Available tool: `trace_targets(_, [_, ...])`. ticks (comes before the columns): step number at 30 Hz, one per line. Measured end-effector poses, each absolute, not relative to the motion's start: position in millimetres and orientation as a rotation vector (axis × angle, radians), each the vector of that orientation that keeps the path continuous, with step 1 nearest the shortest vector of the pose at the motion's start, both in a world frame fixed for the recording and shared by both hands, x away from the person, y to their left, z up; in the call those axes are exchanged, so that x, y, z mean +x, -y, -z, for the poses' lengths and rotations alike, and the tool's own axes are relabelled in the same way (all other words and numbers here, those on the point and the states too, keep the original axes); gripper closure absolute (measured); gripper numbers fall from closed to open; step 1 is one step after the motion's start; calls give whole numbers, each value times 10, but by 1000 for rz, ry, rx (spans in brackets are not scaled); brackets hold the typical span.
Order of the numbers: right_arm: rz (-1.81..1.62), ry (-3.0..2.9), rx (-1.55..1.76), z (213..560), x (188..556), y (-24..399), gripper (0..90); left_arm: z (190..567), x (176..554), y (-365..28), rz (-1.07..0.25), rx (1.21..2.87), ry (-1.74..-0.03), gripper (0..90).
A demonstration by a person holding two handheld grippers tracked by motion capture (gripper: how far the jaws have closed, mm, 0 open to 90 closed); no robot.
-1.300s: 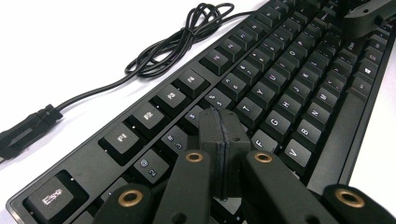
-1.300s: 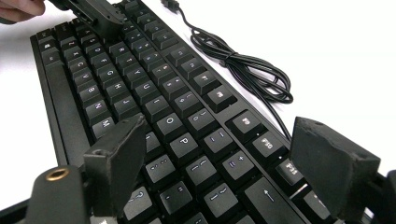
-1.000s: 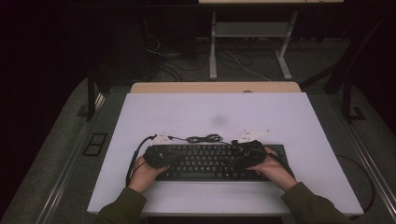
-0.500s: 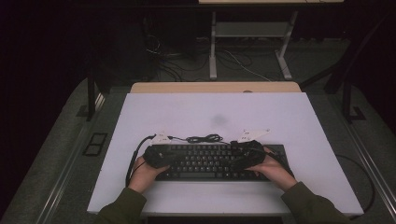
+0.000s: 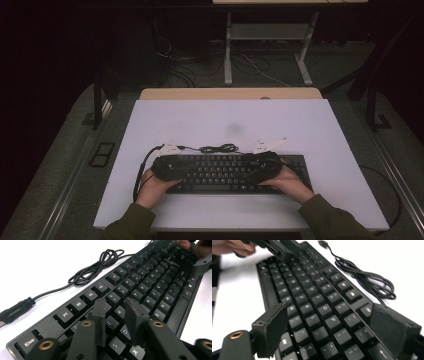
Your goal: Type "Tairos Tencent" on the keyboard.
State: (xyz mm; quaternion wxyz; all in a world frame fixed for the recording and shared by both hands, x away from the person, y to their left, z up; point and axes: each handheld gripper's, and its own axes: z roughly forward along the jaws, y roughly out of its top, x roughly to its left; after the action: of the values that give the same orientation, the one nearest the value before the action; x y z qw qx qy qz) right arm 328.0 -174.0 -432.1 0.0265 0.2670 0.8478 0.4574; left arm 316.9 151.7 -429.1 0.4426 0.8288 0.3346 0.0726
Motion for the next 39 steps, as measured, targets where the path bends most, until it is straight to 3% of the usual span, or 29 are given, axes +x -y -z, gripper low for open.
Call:
trace_targets(16, [-1456, -2686, 739, 4319, 3296, 1623, 605, 4312, 3056, -1565, -212, 2034, -882, 332])
trace_targets(25, [-1475, -2738, 694, 4317, 3305, 1522, 826, 4328, 2994, -1583, -230, 2029, -897, 220])
trace_targets(30, [-1461, -2772, 656, 4338, 3309, 1454, 892, 4329, 2971, -1597, -236, 2028, -906, 182])
trace_targets(39, [-1447, -2815, 613, 4369, 3304, 1340, 893, 4337, 2933, -1614, -231, 2032, -909, 148])
